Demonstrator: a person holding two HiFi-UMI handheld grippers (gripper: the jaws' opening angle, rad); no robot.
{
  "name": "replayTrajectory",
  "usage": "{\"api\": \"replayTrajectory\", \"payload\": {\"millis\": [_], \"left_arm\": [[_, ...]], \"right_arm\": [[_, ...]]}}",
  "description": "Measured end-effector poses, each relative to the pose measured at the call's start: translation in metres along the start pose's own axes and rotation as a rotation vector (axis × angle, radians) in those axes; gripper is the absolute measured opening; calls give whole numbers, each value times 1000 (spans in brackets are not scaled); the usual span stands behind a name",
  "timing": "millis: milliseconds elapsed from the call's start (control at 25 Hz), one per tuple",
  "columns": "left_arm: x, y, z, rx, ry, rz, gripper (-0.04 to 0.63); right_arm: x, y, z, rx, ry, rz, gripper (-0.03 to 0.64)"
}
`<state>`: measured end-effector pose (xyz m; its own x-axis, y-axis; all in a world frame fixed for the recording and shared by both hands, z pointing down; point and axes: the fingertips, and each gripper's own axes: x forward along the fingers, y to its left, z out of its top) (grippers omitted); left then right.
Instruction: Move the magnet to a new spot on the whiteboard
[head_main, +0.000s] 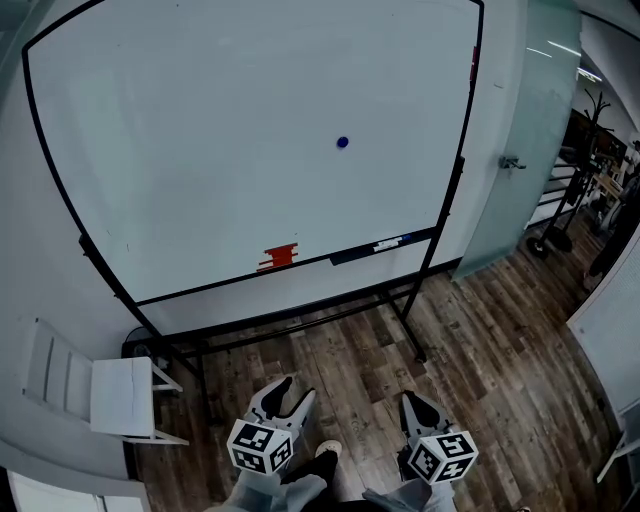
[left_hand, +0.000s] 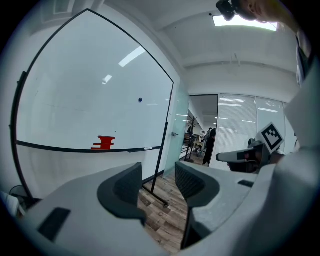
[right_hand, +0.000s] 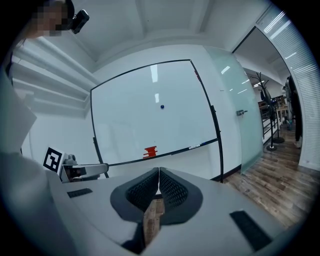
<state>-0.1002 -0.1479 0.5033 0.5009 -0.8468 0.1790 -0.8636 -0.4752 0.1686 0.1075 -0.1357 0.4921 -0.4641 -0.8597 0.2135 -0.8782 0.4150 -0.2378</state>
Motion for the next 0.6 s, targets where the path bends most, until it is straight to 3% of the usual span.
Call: {"api": "replayTrajectory", "payload": {"millis": [600], "left_arm": [[90, 52, 28, 5, 7, -31, 204]], "right_arm": [[93, -35, 30, 3, 10, -7, 28]]}}
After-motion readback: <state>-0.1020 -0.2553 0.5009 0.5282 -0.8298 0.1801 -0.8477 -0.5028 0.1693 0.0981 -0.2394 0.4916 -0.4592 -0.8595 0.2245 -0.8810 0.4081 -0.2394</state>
